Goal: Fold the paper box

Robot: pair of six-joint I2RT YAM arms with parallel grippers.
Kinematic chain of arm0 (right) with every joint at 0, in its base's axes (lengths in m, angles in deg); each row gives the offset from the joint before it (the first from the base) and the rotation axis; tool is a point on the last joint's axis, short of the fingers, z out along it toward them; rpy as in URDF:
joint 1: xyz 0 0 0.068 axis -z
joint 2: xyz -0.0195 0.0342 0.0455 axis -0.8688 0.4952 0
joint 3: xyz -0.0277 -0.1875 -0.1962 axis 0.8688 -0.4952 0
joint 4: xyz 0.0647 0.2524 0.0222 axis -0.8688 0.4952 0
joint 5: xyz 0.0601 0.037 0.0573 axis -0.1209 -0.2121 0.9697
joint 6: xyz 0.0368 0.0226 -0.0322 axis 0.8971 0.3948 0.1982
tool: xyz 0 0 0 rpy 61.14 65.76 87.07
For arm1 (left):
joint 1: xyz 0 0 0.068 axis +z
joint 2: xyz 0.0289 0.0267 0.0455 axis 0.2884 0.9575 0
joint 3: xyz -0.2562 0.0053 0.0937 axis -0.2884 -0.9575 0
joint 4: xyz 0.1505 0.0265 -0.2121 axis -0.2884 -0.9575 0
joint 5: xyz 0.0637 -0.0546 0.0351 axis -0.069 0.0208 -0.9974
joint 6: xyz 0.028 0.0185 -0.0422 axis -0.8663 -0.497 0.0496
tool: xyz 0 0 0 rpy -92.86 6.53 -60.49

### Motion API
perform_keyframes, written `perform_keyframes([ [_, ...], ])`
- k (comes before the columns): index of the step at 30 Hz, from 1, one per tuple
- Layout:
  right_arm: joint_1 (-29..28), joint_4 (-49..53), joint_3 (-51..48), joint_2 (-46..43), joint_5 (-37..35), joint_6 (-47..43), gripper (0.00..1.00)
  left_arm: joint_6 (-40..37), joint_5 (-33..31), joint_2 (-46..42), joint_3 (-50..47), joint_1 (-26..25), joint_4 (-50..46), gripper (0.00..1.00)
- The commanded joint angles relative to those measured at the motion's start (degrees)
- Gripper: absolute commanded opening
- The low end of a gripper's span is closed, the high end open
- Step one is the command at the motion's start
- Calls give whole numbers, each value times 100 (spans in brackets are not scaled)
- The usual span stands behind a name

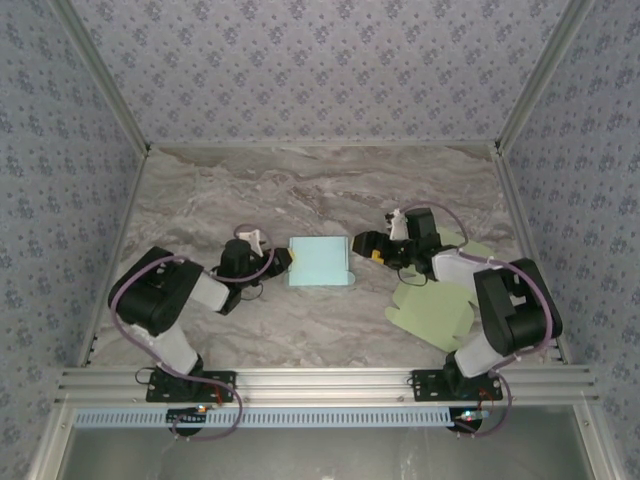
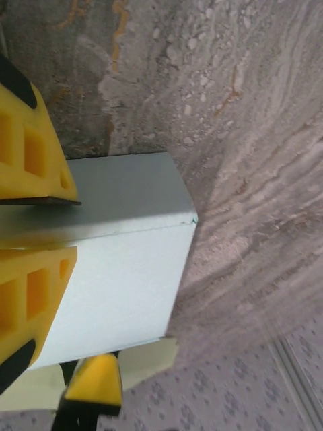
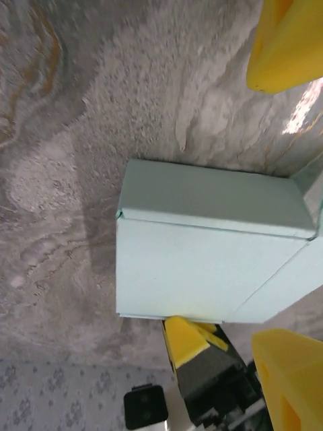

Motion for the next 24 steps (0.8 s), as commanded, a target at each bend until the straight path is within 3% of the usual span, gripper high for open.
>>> perform_keyframes([
  [1,-82,-476,155,381,754,586,92,456,208,646,-317,105,526,18],
  [6,-127,-667,264,742,786,855,91,930,452,1095,-455,333,1469,15],
  [17,-978,-1439,510,1099,303,1986,90,978,768,1150,-285,444,1233,16],
  [20,-1133,-1709,484,1116,25,2467,80,966,806,1055,-256,444,1135,19],
  [24,-1131,-1843,460,978,-65,2937,59,758,764,701,-262,444,874,32],
])
